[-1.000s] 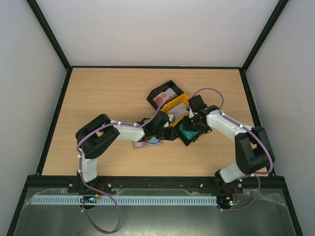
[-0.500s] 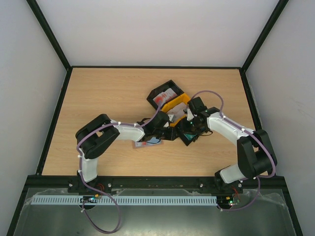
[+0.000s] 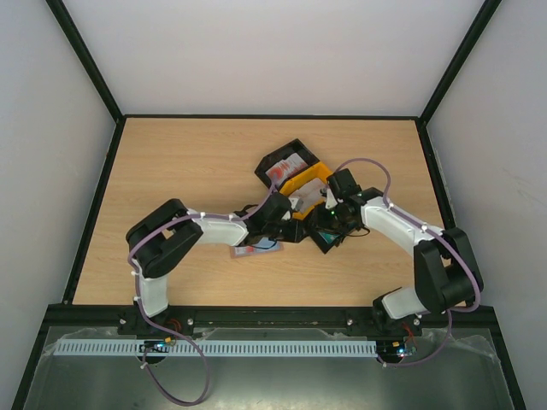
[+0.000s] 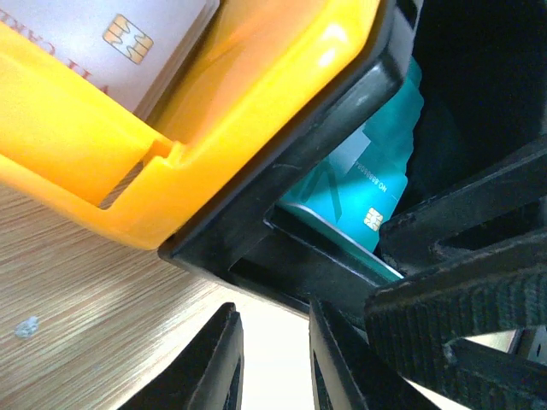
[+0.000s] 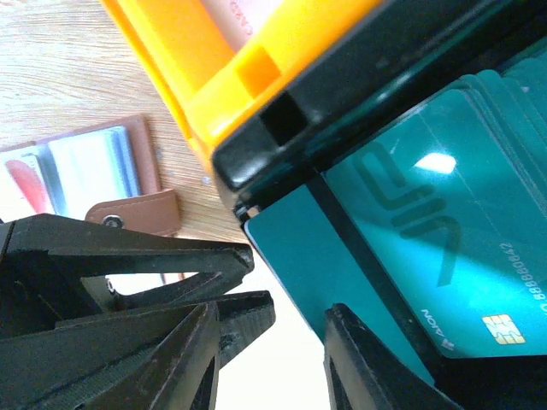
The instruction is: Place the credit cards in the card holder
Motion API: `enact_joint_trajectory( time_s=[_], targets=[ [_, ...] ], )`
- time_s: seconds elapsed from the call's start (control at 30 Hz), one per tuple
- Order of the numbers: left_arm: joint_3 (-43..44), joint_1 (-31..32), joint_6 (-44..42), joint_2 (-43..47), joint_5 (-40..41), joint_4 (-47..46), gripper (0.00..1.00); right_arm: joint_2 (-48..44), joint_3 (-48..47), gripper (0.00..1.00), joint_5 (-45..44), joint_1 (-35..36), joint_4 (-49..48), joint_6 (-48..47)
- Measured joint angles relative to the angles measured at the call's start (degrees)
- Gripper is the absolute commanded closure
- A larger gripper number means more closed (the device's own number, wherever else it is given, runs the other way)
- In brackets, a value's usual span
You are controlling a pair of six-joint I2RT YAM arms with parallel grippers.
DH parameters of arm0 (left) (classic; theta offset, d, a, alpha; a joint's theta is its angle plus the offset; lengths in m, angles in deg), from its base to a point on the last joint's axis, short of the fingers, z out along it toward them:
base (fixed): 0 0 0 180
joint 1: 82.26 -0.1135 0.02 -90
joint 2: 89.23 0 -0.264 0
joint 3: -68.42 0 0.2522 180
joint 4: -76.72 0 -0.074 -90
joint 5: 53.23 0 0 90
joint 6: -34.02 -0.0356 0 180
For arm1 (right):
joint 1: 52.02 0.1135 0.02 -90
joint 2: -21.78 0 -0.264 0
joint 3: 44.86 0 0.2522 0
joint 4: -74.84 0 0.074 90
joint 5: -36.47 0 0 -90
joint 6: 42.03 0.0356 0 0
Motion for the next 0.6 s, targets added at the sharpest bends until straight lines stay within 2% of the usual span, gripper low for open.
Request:
enact_joint_trajectory(
  time_s=[0.27, 0.43, 0.6],
  targets=[
    [-1.09, -0.37, -0.33, 2.69, 1.11, -0.22, 0.76, -2.67, 0.13, 0.63, 0.44, -0.02, -1.27, 3.3],
    [-1.42, -0.57, -0.37, 4.0, 1.18, -1.18, 0.76, -4.76, 0.2, 0.52, -2.4, 0.02, -1.7, 2.58],
    [-2.16, -0.85, -0.09, 4.39, 1.81, -1.4, 0.77, -6.69, 2.05, 0.51, -5.88, 0.85, -2.62, 0.5]
  ],
)
